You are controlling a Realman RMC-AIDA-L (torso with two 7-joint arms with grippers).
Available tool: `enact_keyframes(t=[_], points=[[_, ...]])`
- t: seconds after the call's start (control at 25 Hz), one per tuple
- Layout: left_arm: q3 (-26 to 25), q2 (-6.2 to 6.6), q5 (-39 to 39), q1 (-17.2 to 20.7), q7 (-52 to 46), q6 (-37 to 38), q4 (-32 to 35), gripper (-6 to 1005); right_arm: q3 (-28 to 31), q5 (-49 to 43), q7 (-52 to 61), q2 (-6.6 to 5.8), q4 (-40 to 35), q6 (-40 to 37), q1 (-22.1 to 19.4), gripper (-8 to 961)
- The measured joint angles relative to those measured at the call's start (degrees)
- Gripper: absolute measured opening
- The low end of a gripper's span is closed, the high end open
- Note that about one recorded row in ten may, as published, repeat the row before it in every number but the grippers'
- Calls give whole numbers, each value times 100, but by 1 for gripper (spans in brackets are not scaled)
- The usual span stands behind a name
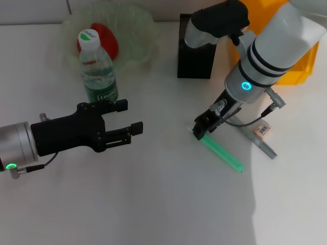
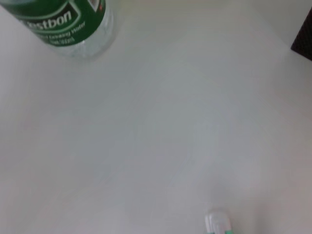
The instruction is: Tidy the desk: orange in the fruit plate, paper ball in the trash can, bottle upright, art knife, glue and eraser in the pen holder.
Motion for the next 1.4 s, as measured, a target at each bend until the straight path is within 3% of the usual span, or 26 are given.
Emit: enact_keyframes(t=[0.12,0.92,1.08,1.24,1.4], points=[[0,0,9,-3,-1,7,0,745,-56,-13,1,11,8,-2,-2,334],[0,-17,14,25,0,12,0,744,-219,13,4,27,-252,-19,-120,173],[0,-15,10,43,-38,30,51,744,76,3,4,-24,-1193,-226,-602,173],[-2,-15,-12,57,-50,73,69,744,966,126,-315,-30,-2713,-216,-1446,174],[-19,-15,-23,59,-56,95,70,744,1624,1281,-1413,-29,-3541,476,-2416,181]])
